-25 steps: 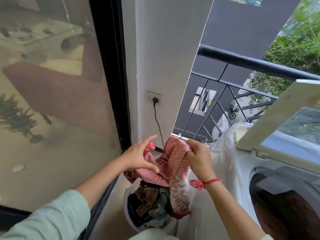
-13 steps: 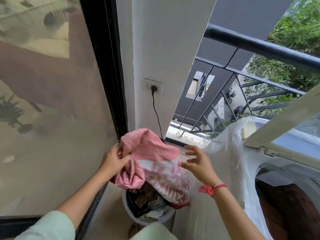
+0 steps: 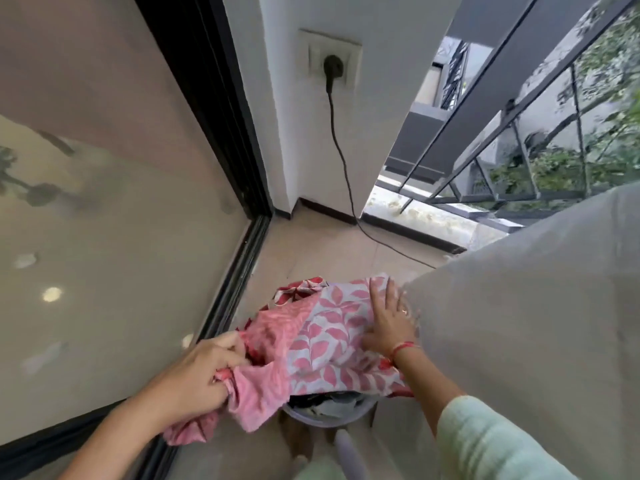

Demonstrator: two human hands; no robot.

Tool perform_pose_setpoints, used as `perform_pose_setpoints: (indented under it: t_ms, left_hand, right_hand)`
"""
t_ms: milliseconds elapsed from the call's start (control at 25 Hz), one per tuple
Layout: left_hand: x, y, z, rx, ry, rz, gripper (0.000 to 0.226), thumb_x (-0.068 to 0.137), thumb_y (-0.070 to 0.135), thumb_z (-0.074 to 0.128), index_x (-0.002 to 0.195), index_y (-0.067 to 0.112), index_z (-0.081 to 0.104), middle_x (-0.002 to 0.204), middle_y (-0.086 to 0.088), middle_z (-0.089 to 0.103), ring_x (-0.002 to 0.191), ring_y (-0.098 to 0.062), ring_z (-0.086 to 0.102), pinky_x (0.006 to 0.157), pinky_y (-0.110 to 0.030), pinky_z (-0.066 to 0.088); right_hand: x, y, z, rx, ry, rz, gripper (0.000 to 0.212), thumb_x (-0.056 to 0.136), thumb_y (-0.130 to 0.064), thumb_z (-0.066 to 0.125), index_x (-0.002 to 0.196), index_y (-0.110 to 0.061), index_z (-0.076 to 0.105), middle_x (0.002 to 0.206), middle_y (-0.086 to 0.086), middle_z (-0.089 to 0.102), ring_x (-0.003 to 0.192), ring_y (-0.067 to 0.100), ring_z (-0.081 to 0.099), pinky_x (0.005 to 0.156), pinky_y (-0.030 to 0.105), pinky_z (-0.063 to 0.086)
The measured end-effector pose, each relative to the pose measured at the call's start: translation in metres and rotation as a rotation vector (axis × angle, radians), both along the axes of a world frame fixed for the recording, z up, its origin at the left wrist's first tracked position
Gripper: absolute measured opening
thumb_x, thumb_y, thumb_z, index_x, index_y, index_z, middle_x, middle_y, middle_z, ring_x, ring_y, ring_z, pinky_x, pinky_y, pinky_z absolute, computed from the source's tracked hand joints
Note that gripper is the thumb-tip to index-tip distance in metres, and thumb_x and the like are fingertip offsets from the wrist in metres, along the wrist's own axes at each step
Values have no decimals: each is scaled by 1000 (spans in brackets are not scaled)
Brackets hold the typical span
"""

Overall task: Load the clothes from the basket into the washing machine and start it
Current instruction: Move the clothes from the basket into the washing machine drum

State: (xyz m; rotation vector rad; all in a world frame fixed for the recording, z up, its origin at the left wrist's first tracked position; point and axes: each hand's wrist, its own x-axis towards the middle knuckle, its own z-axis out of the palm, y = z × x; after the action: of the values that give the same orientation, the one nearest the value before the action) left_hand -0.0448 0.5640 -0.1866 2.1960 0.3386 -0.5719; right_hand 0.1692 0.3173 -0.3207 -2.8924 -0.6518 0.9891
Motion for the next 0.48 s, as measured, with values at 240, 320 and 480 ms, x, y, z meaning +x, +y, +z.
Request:
perform_pose_setpoints:
  t_ms: [240,320,480]
  left_hand:
    - [1,1,-48,186,79,259,57,53,68,68,96,31,59,90,11,61,77,-10,63,70,-34,52]
    - [16,-9,-58,294,143,302,104,47,64,79,136,38,32,129,2,49,96,-21,63,77,-34,51]
    - [61,-54,-95,214,225,-58,143,53,52,84,134,48,-34,157,3,-14,74,-18,63,58,-25,49]
  right_hand:
    - [6,12,-53,188,100,-216,40,78,-7,53,114,-22,63,119,16,60,105,32,60,88,38,49]
    - [-29,1,-30,348,-1,-355,31,71,2,50,86,-18,67,85,9,68,79,28,64,66,34,49]
    - [-92,-17,21,550,2,-350,15,62,-3,47,66,-17,53,60,-1,57,58,14,52,52,24,30]
